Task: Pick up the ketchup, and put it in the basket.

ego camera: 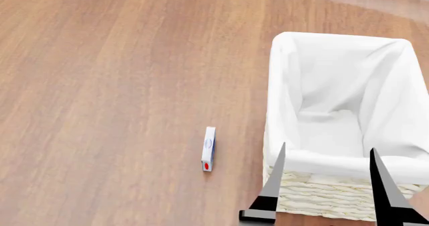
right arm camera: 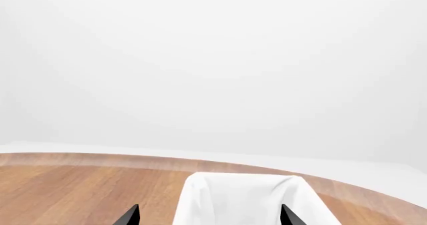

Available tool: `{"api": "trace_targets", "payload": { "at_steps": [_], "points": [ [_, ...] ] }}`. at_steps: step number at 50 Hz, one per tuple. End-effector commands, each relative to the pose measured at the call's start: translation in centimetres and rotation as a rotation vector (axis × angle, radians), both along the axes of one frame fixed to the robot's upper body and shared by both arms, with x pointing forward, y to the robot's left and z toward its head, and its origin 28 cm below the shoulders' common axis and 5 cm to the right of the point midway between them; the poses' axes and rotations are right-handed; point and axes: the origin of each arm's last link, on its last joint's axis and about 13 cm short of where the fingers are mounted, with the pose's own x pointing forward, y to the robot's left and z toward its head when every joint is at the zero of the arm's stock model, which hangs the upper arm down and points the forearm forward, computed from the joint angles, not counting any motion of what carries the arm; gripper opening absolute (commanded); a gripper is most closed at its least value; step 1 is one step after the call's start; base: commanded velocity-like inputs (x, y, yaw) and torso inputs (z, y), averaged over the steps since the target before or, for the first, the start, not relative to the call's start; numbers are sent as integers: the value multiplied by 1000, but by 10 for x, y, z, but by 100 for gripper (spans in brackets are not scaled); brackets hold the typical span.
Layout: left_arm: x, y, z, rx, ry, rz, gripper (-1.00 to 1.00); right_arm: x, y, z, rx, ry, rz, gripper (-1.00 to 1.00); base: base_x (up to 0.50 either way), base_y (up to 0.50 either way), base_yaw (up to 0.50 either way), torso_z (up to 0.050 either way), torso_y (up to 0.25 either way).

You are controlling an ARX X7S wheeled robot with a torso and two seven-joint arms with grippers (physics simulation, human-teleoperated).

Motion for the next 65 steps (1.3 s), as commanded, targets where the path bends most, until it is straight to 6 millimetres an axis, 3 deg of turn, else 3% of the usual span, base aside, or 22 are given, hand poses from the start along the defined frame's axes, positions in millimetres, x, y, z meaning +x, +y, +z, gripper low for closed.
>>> {"api": "trace_targets", "payload": {
  "at_steps": [1,65],
  "points": [
    [4,1,-3,60,27,-49,100,0,0,0,0,0,1,100,0,0,0,0,0],
    [3,20,-25,98,95,-22,100,0,1,-1,-2,3,5,100,0,0,0,0,0]
  ]
}}
